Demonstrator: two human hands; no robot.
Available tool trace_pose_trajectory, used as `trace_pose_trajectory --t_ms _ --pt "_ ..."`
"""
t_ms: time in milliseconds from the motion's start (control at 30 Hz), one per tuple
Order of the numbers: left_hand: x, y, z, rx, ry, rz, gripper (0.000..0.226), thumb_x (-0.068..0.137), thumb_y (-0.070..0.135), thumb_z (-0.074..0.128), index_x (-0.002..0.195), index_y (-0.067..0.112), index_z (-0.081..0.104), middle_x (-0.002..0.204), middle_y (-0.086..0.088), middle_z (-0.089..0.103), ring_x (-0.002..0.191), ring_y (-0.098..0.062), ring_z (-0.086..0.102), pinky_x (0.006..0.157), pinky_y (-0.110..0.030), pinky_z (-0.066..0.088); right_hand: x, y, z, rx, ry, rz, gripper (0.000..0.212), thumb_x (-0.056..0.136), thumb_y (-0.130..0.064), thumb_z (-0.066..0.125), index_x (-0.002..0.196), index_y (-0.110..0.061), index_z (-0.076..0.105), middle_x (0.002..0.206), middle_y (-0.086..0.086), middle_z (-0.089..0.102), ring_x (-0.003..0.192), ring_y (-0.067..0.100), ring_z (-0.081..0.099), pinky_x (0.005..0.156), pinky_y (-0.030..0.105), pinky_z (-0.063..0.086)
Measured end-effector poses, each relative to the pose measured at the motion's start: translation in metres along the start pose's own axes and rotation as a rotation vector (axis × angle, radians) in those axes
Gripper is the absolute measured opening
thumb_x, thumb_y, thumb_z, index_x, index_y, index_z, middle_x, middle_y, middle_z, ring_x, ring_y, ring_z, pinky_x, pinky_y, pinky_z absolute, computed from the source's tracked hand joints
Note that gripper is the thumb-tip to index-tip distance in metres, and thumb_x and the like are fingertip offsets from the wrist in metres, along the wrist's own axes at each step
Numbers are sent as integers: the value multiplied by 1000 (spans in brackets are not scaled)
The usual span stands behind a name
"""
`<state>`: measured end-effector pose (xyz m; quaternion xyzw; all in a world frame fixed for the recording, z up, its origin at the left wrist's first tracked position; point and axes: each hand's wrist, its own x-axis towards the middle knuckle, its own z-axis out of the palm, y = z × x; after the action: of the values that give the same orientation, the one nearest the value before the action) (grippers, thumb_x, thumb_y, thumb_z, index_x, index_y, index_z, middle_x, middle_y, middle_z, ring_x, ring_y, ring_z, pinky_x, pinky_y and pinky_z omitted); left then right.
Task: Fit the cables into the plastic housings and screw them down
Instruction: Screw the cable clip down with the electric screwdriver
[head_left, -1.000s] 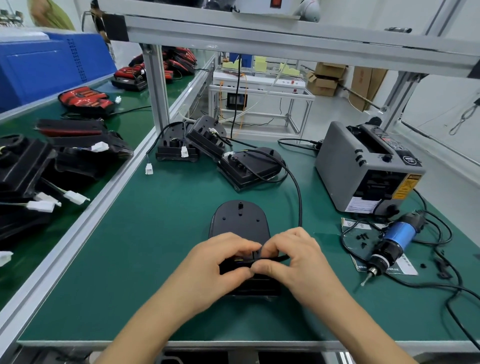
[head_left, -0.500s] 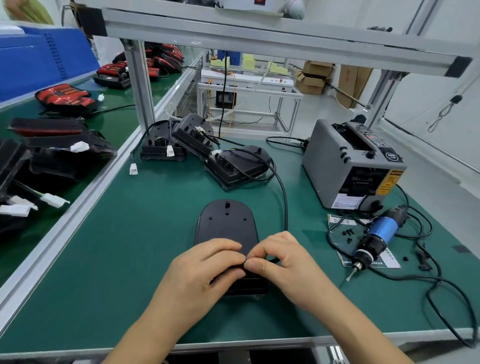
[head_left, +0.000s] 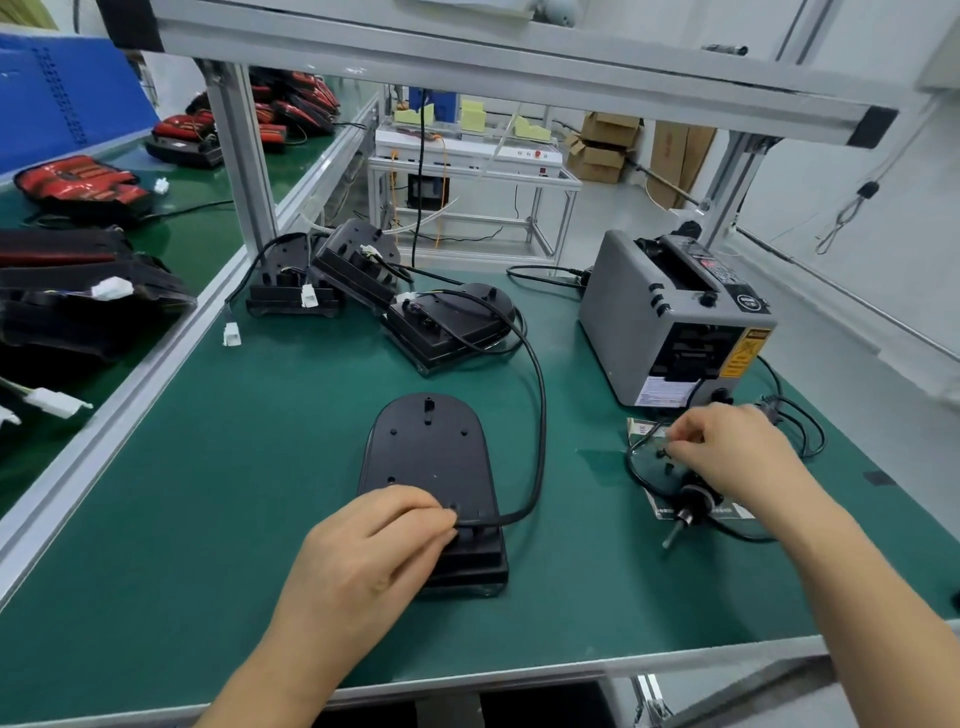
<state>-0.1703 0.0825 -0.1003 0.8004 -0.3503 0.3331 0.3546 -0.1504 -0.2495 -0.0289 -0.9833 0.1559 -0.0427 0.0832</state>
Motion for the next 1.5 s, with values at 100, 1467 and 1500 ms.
trace_pose_trajectory --t_ms 100,1467,1500 --pt "1 1 0 -4 7 4 5 89 23 63 92 22 66 93 11 63 81 -6 62 70 -24 51 13 11 7 -319 -64 -6 12 86 -33 55 91 -35 66 102 -4 65 108 23 46 85 35 43" --pt "1 4 2 -3 -7 -33 8 89 18 62 86 12 68 89 1 64 78 -14 59 64 -28 49 -48 -137 9 445 -319 -655 26 75 -29 77 67 -43 57 76 -18 59 91 -9 44 74 5 32" --pt "1 4 2 -3 -7 -33 8 89 17 62 86 12 68 89 1 64 78 -14 59 64 -28 49 -45 -140 6 431 -358 -651 25 75 -29 77 66 -42 58 74 -19 59 86 -11 46 70 5 34"
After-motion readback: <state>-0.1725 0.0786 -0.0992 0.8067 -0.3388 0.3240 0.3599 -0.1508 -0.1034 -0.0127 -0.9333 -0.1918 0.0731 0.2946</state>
